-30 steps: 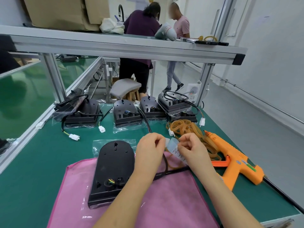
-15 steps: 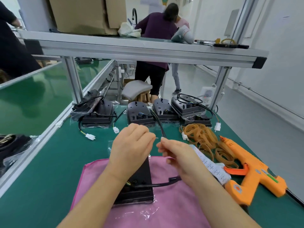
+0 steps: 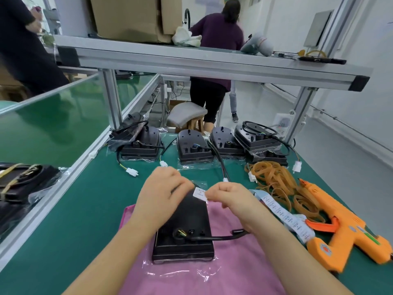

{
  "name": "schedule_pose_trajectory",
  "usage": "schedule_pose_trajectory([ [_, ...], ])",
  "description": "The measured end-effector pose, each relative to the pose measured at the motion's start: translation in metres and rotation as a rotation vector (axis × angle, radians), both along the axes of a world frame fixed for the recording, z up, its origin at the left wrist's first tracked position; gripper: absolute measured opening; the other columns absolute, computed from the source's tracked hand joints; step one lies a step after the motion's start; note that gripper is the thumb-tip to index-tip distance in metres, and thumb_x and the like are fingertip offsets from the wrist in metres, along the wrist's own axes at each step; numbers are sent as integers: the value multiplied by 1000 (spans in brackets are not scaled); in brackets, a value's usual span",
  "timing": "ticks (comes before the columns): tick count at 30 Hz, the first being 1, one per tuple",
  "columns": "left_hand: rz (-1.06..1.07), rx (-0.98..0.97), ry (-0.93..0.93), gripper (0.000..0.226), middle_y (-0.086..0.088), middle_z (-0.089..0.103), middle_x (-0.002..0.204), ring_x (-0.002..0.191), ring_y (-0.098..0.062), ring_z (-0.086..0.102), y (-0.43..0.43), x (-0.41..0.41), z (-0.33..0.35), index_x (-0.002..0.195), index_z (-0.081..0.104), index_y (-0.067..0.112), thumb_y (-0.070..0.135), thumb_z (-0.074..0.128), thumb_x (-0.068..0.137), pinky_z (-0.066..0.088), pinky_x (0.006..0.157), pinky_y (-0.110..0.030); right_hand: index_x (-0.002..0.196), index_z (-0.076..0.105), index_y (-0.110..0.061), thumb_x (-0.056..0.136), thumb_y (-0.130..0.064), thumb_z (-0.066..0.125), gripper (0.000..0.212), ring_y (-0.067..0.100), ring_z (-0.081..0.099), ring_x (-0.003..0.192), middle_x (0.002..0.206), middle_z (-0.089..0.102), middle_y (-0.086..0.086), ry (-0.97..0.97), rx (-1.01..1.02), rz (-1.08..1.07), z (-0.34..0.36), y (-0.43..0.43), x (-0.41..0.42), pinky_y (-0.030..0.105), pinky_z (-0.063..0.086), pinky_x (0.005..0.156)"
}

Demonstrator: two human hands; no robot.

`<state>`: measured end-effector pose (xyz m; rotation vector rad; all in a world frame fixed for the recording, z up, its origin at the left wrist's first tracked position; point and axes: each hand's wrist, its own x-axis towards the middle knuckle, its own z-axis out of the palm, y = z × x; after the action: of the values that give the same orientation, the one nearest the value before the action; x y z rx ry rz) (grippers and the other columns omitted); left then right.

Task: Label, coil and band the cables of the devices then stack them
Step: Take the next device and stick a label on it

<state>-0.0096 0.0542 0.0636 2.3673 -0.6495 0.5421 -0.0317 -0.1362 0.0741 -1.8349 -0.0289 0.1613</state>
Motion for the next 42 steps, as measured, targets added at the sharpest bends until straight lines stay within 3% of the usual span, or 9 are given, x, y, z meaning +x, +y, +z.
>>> schedule_pose_trajectory([
  [4, 35, -275, 700, 25, 10, 71, 83, 83, 3, 60, 11, 9, -2, 71, 77, 28, 35, 63, 91, 39, 70, -7, 65, 69, -24, 82, -15, 69, 19, -9, 57, 65, 66, 67, -17, 15, -166, 128, -3, -1, 11, 2, 42, 63],
  [7, -28, -418, 854, 15, 13, 75, 84, 80, 4, 63, 14, 11, -4, 68, 77, 30, 33, 74, 82, 42, 75, -13, 66, 69, -25, 83, -16, 69, 18, -6, 58, 69, 68, 67, -18, 13, -219, 176, -3, 2, 18, 4, 44, 69],
  [13, 38, -367, 819, 16, 14, 72, 72, 66, 5, 61, 13, 18, -2, 61, 71, 23, 21, 77, 76, 45, 64, -8, 66, 69, -22, 80, -21, 72, 14, -1, 60, 71, 72, 70, -13, 13, -284, 192, -4, 12, 32, 20, 49, 77],
  [19, 157, -148, 717, 16, 12, 68, 72, 70, -12, 55, 7, 23, -7, 71, 67, 7, 19, 69, 80, 49, 70, -27, 65, 67, -17, 78, -31, 71, 19, 24, 64, 80, 90, 73, 10, 16, -519, 97, -10, 28, 40, 39, 53, 83],
  [23, 213, -56, 645, 21, -8, 72, 85, 75, -18, 52, 5, 24, -15, 73, 67, 2, 21, 65, 82, 52, 72, -34, 65, 63, -23, 80, -34, 67, 19, 14, 59, 72, 80, 71, -2, 1, -691, 109, -12, 33, 40, 33, 52, 74],
  [29, 226, -3, 610, 20, -8, 69, 78, 82, -24, 50, 3, 22, -22, 71, 65, 3, 19, 60, 83, 49, 68, -30, 70, 66, -20, 81, -32, 63, 16, 12, 58, 71, 61, 58, -14, -33, -817, 132, -10, 36, 39, 29, 49, 69],
  [33, 225, 9, 587, 21, -8, 72, 81, 82, -24, 53, 3, 21, -23, 69, 65, 3, 18, 60, 82, 52, 71, -33, 77, 68, -16, 82, -31, 61, 17, 16, 64, 81, 69, 62, -11, -34, -846, 144, -8, 37, 38, 30, 50, 70],
  [37, 232, 63, 560, 21, 4, 66, 70, 86, -24, 57, 1, 19, -21, 64, 66, 15, 19, 60, 83, 53, 73, -32, 62, 57, -24, 83, -31, 59, 22, 18, 60, 86, 80, 66, -5, -30, -926, 148, -7, 41, 39, 30, 48, 71],
  [42, 250, 138, 472, 21, 3, 70, 81, 94, -23, 56, -1, 16, -25, 67, 66, 21, 22, 57, 86, 52, 81, -37, 58, 44, -28, 84, -33, 55, 29, 20, 50, 102, 88, 68, -2, -113, -1046, 145, -12, 44, 36, 36, 47, 87],
])
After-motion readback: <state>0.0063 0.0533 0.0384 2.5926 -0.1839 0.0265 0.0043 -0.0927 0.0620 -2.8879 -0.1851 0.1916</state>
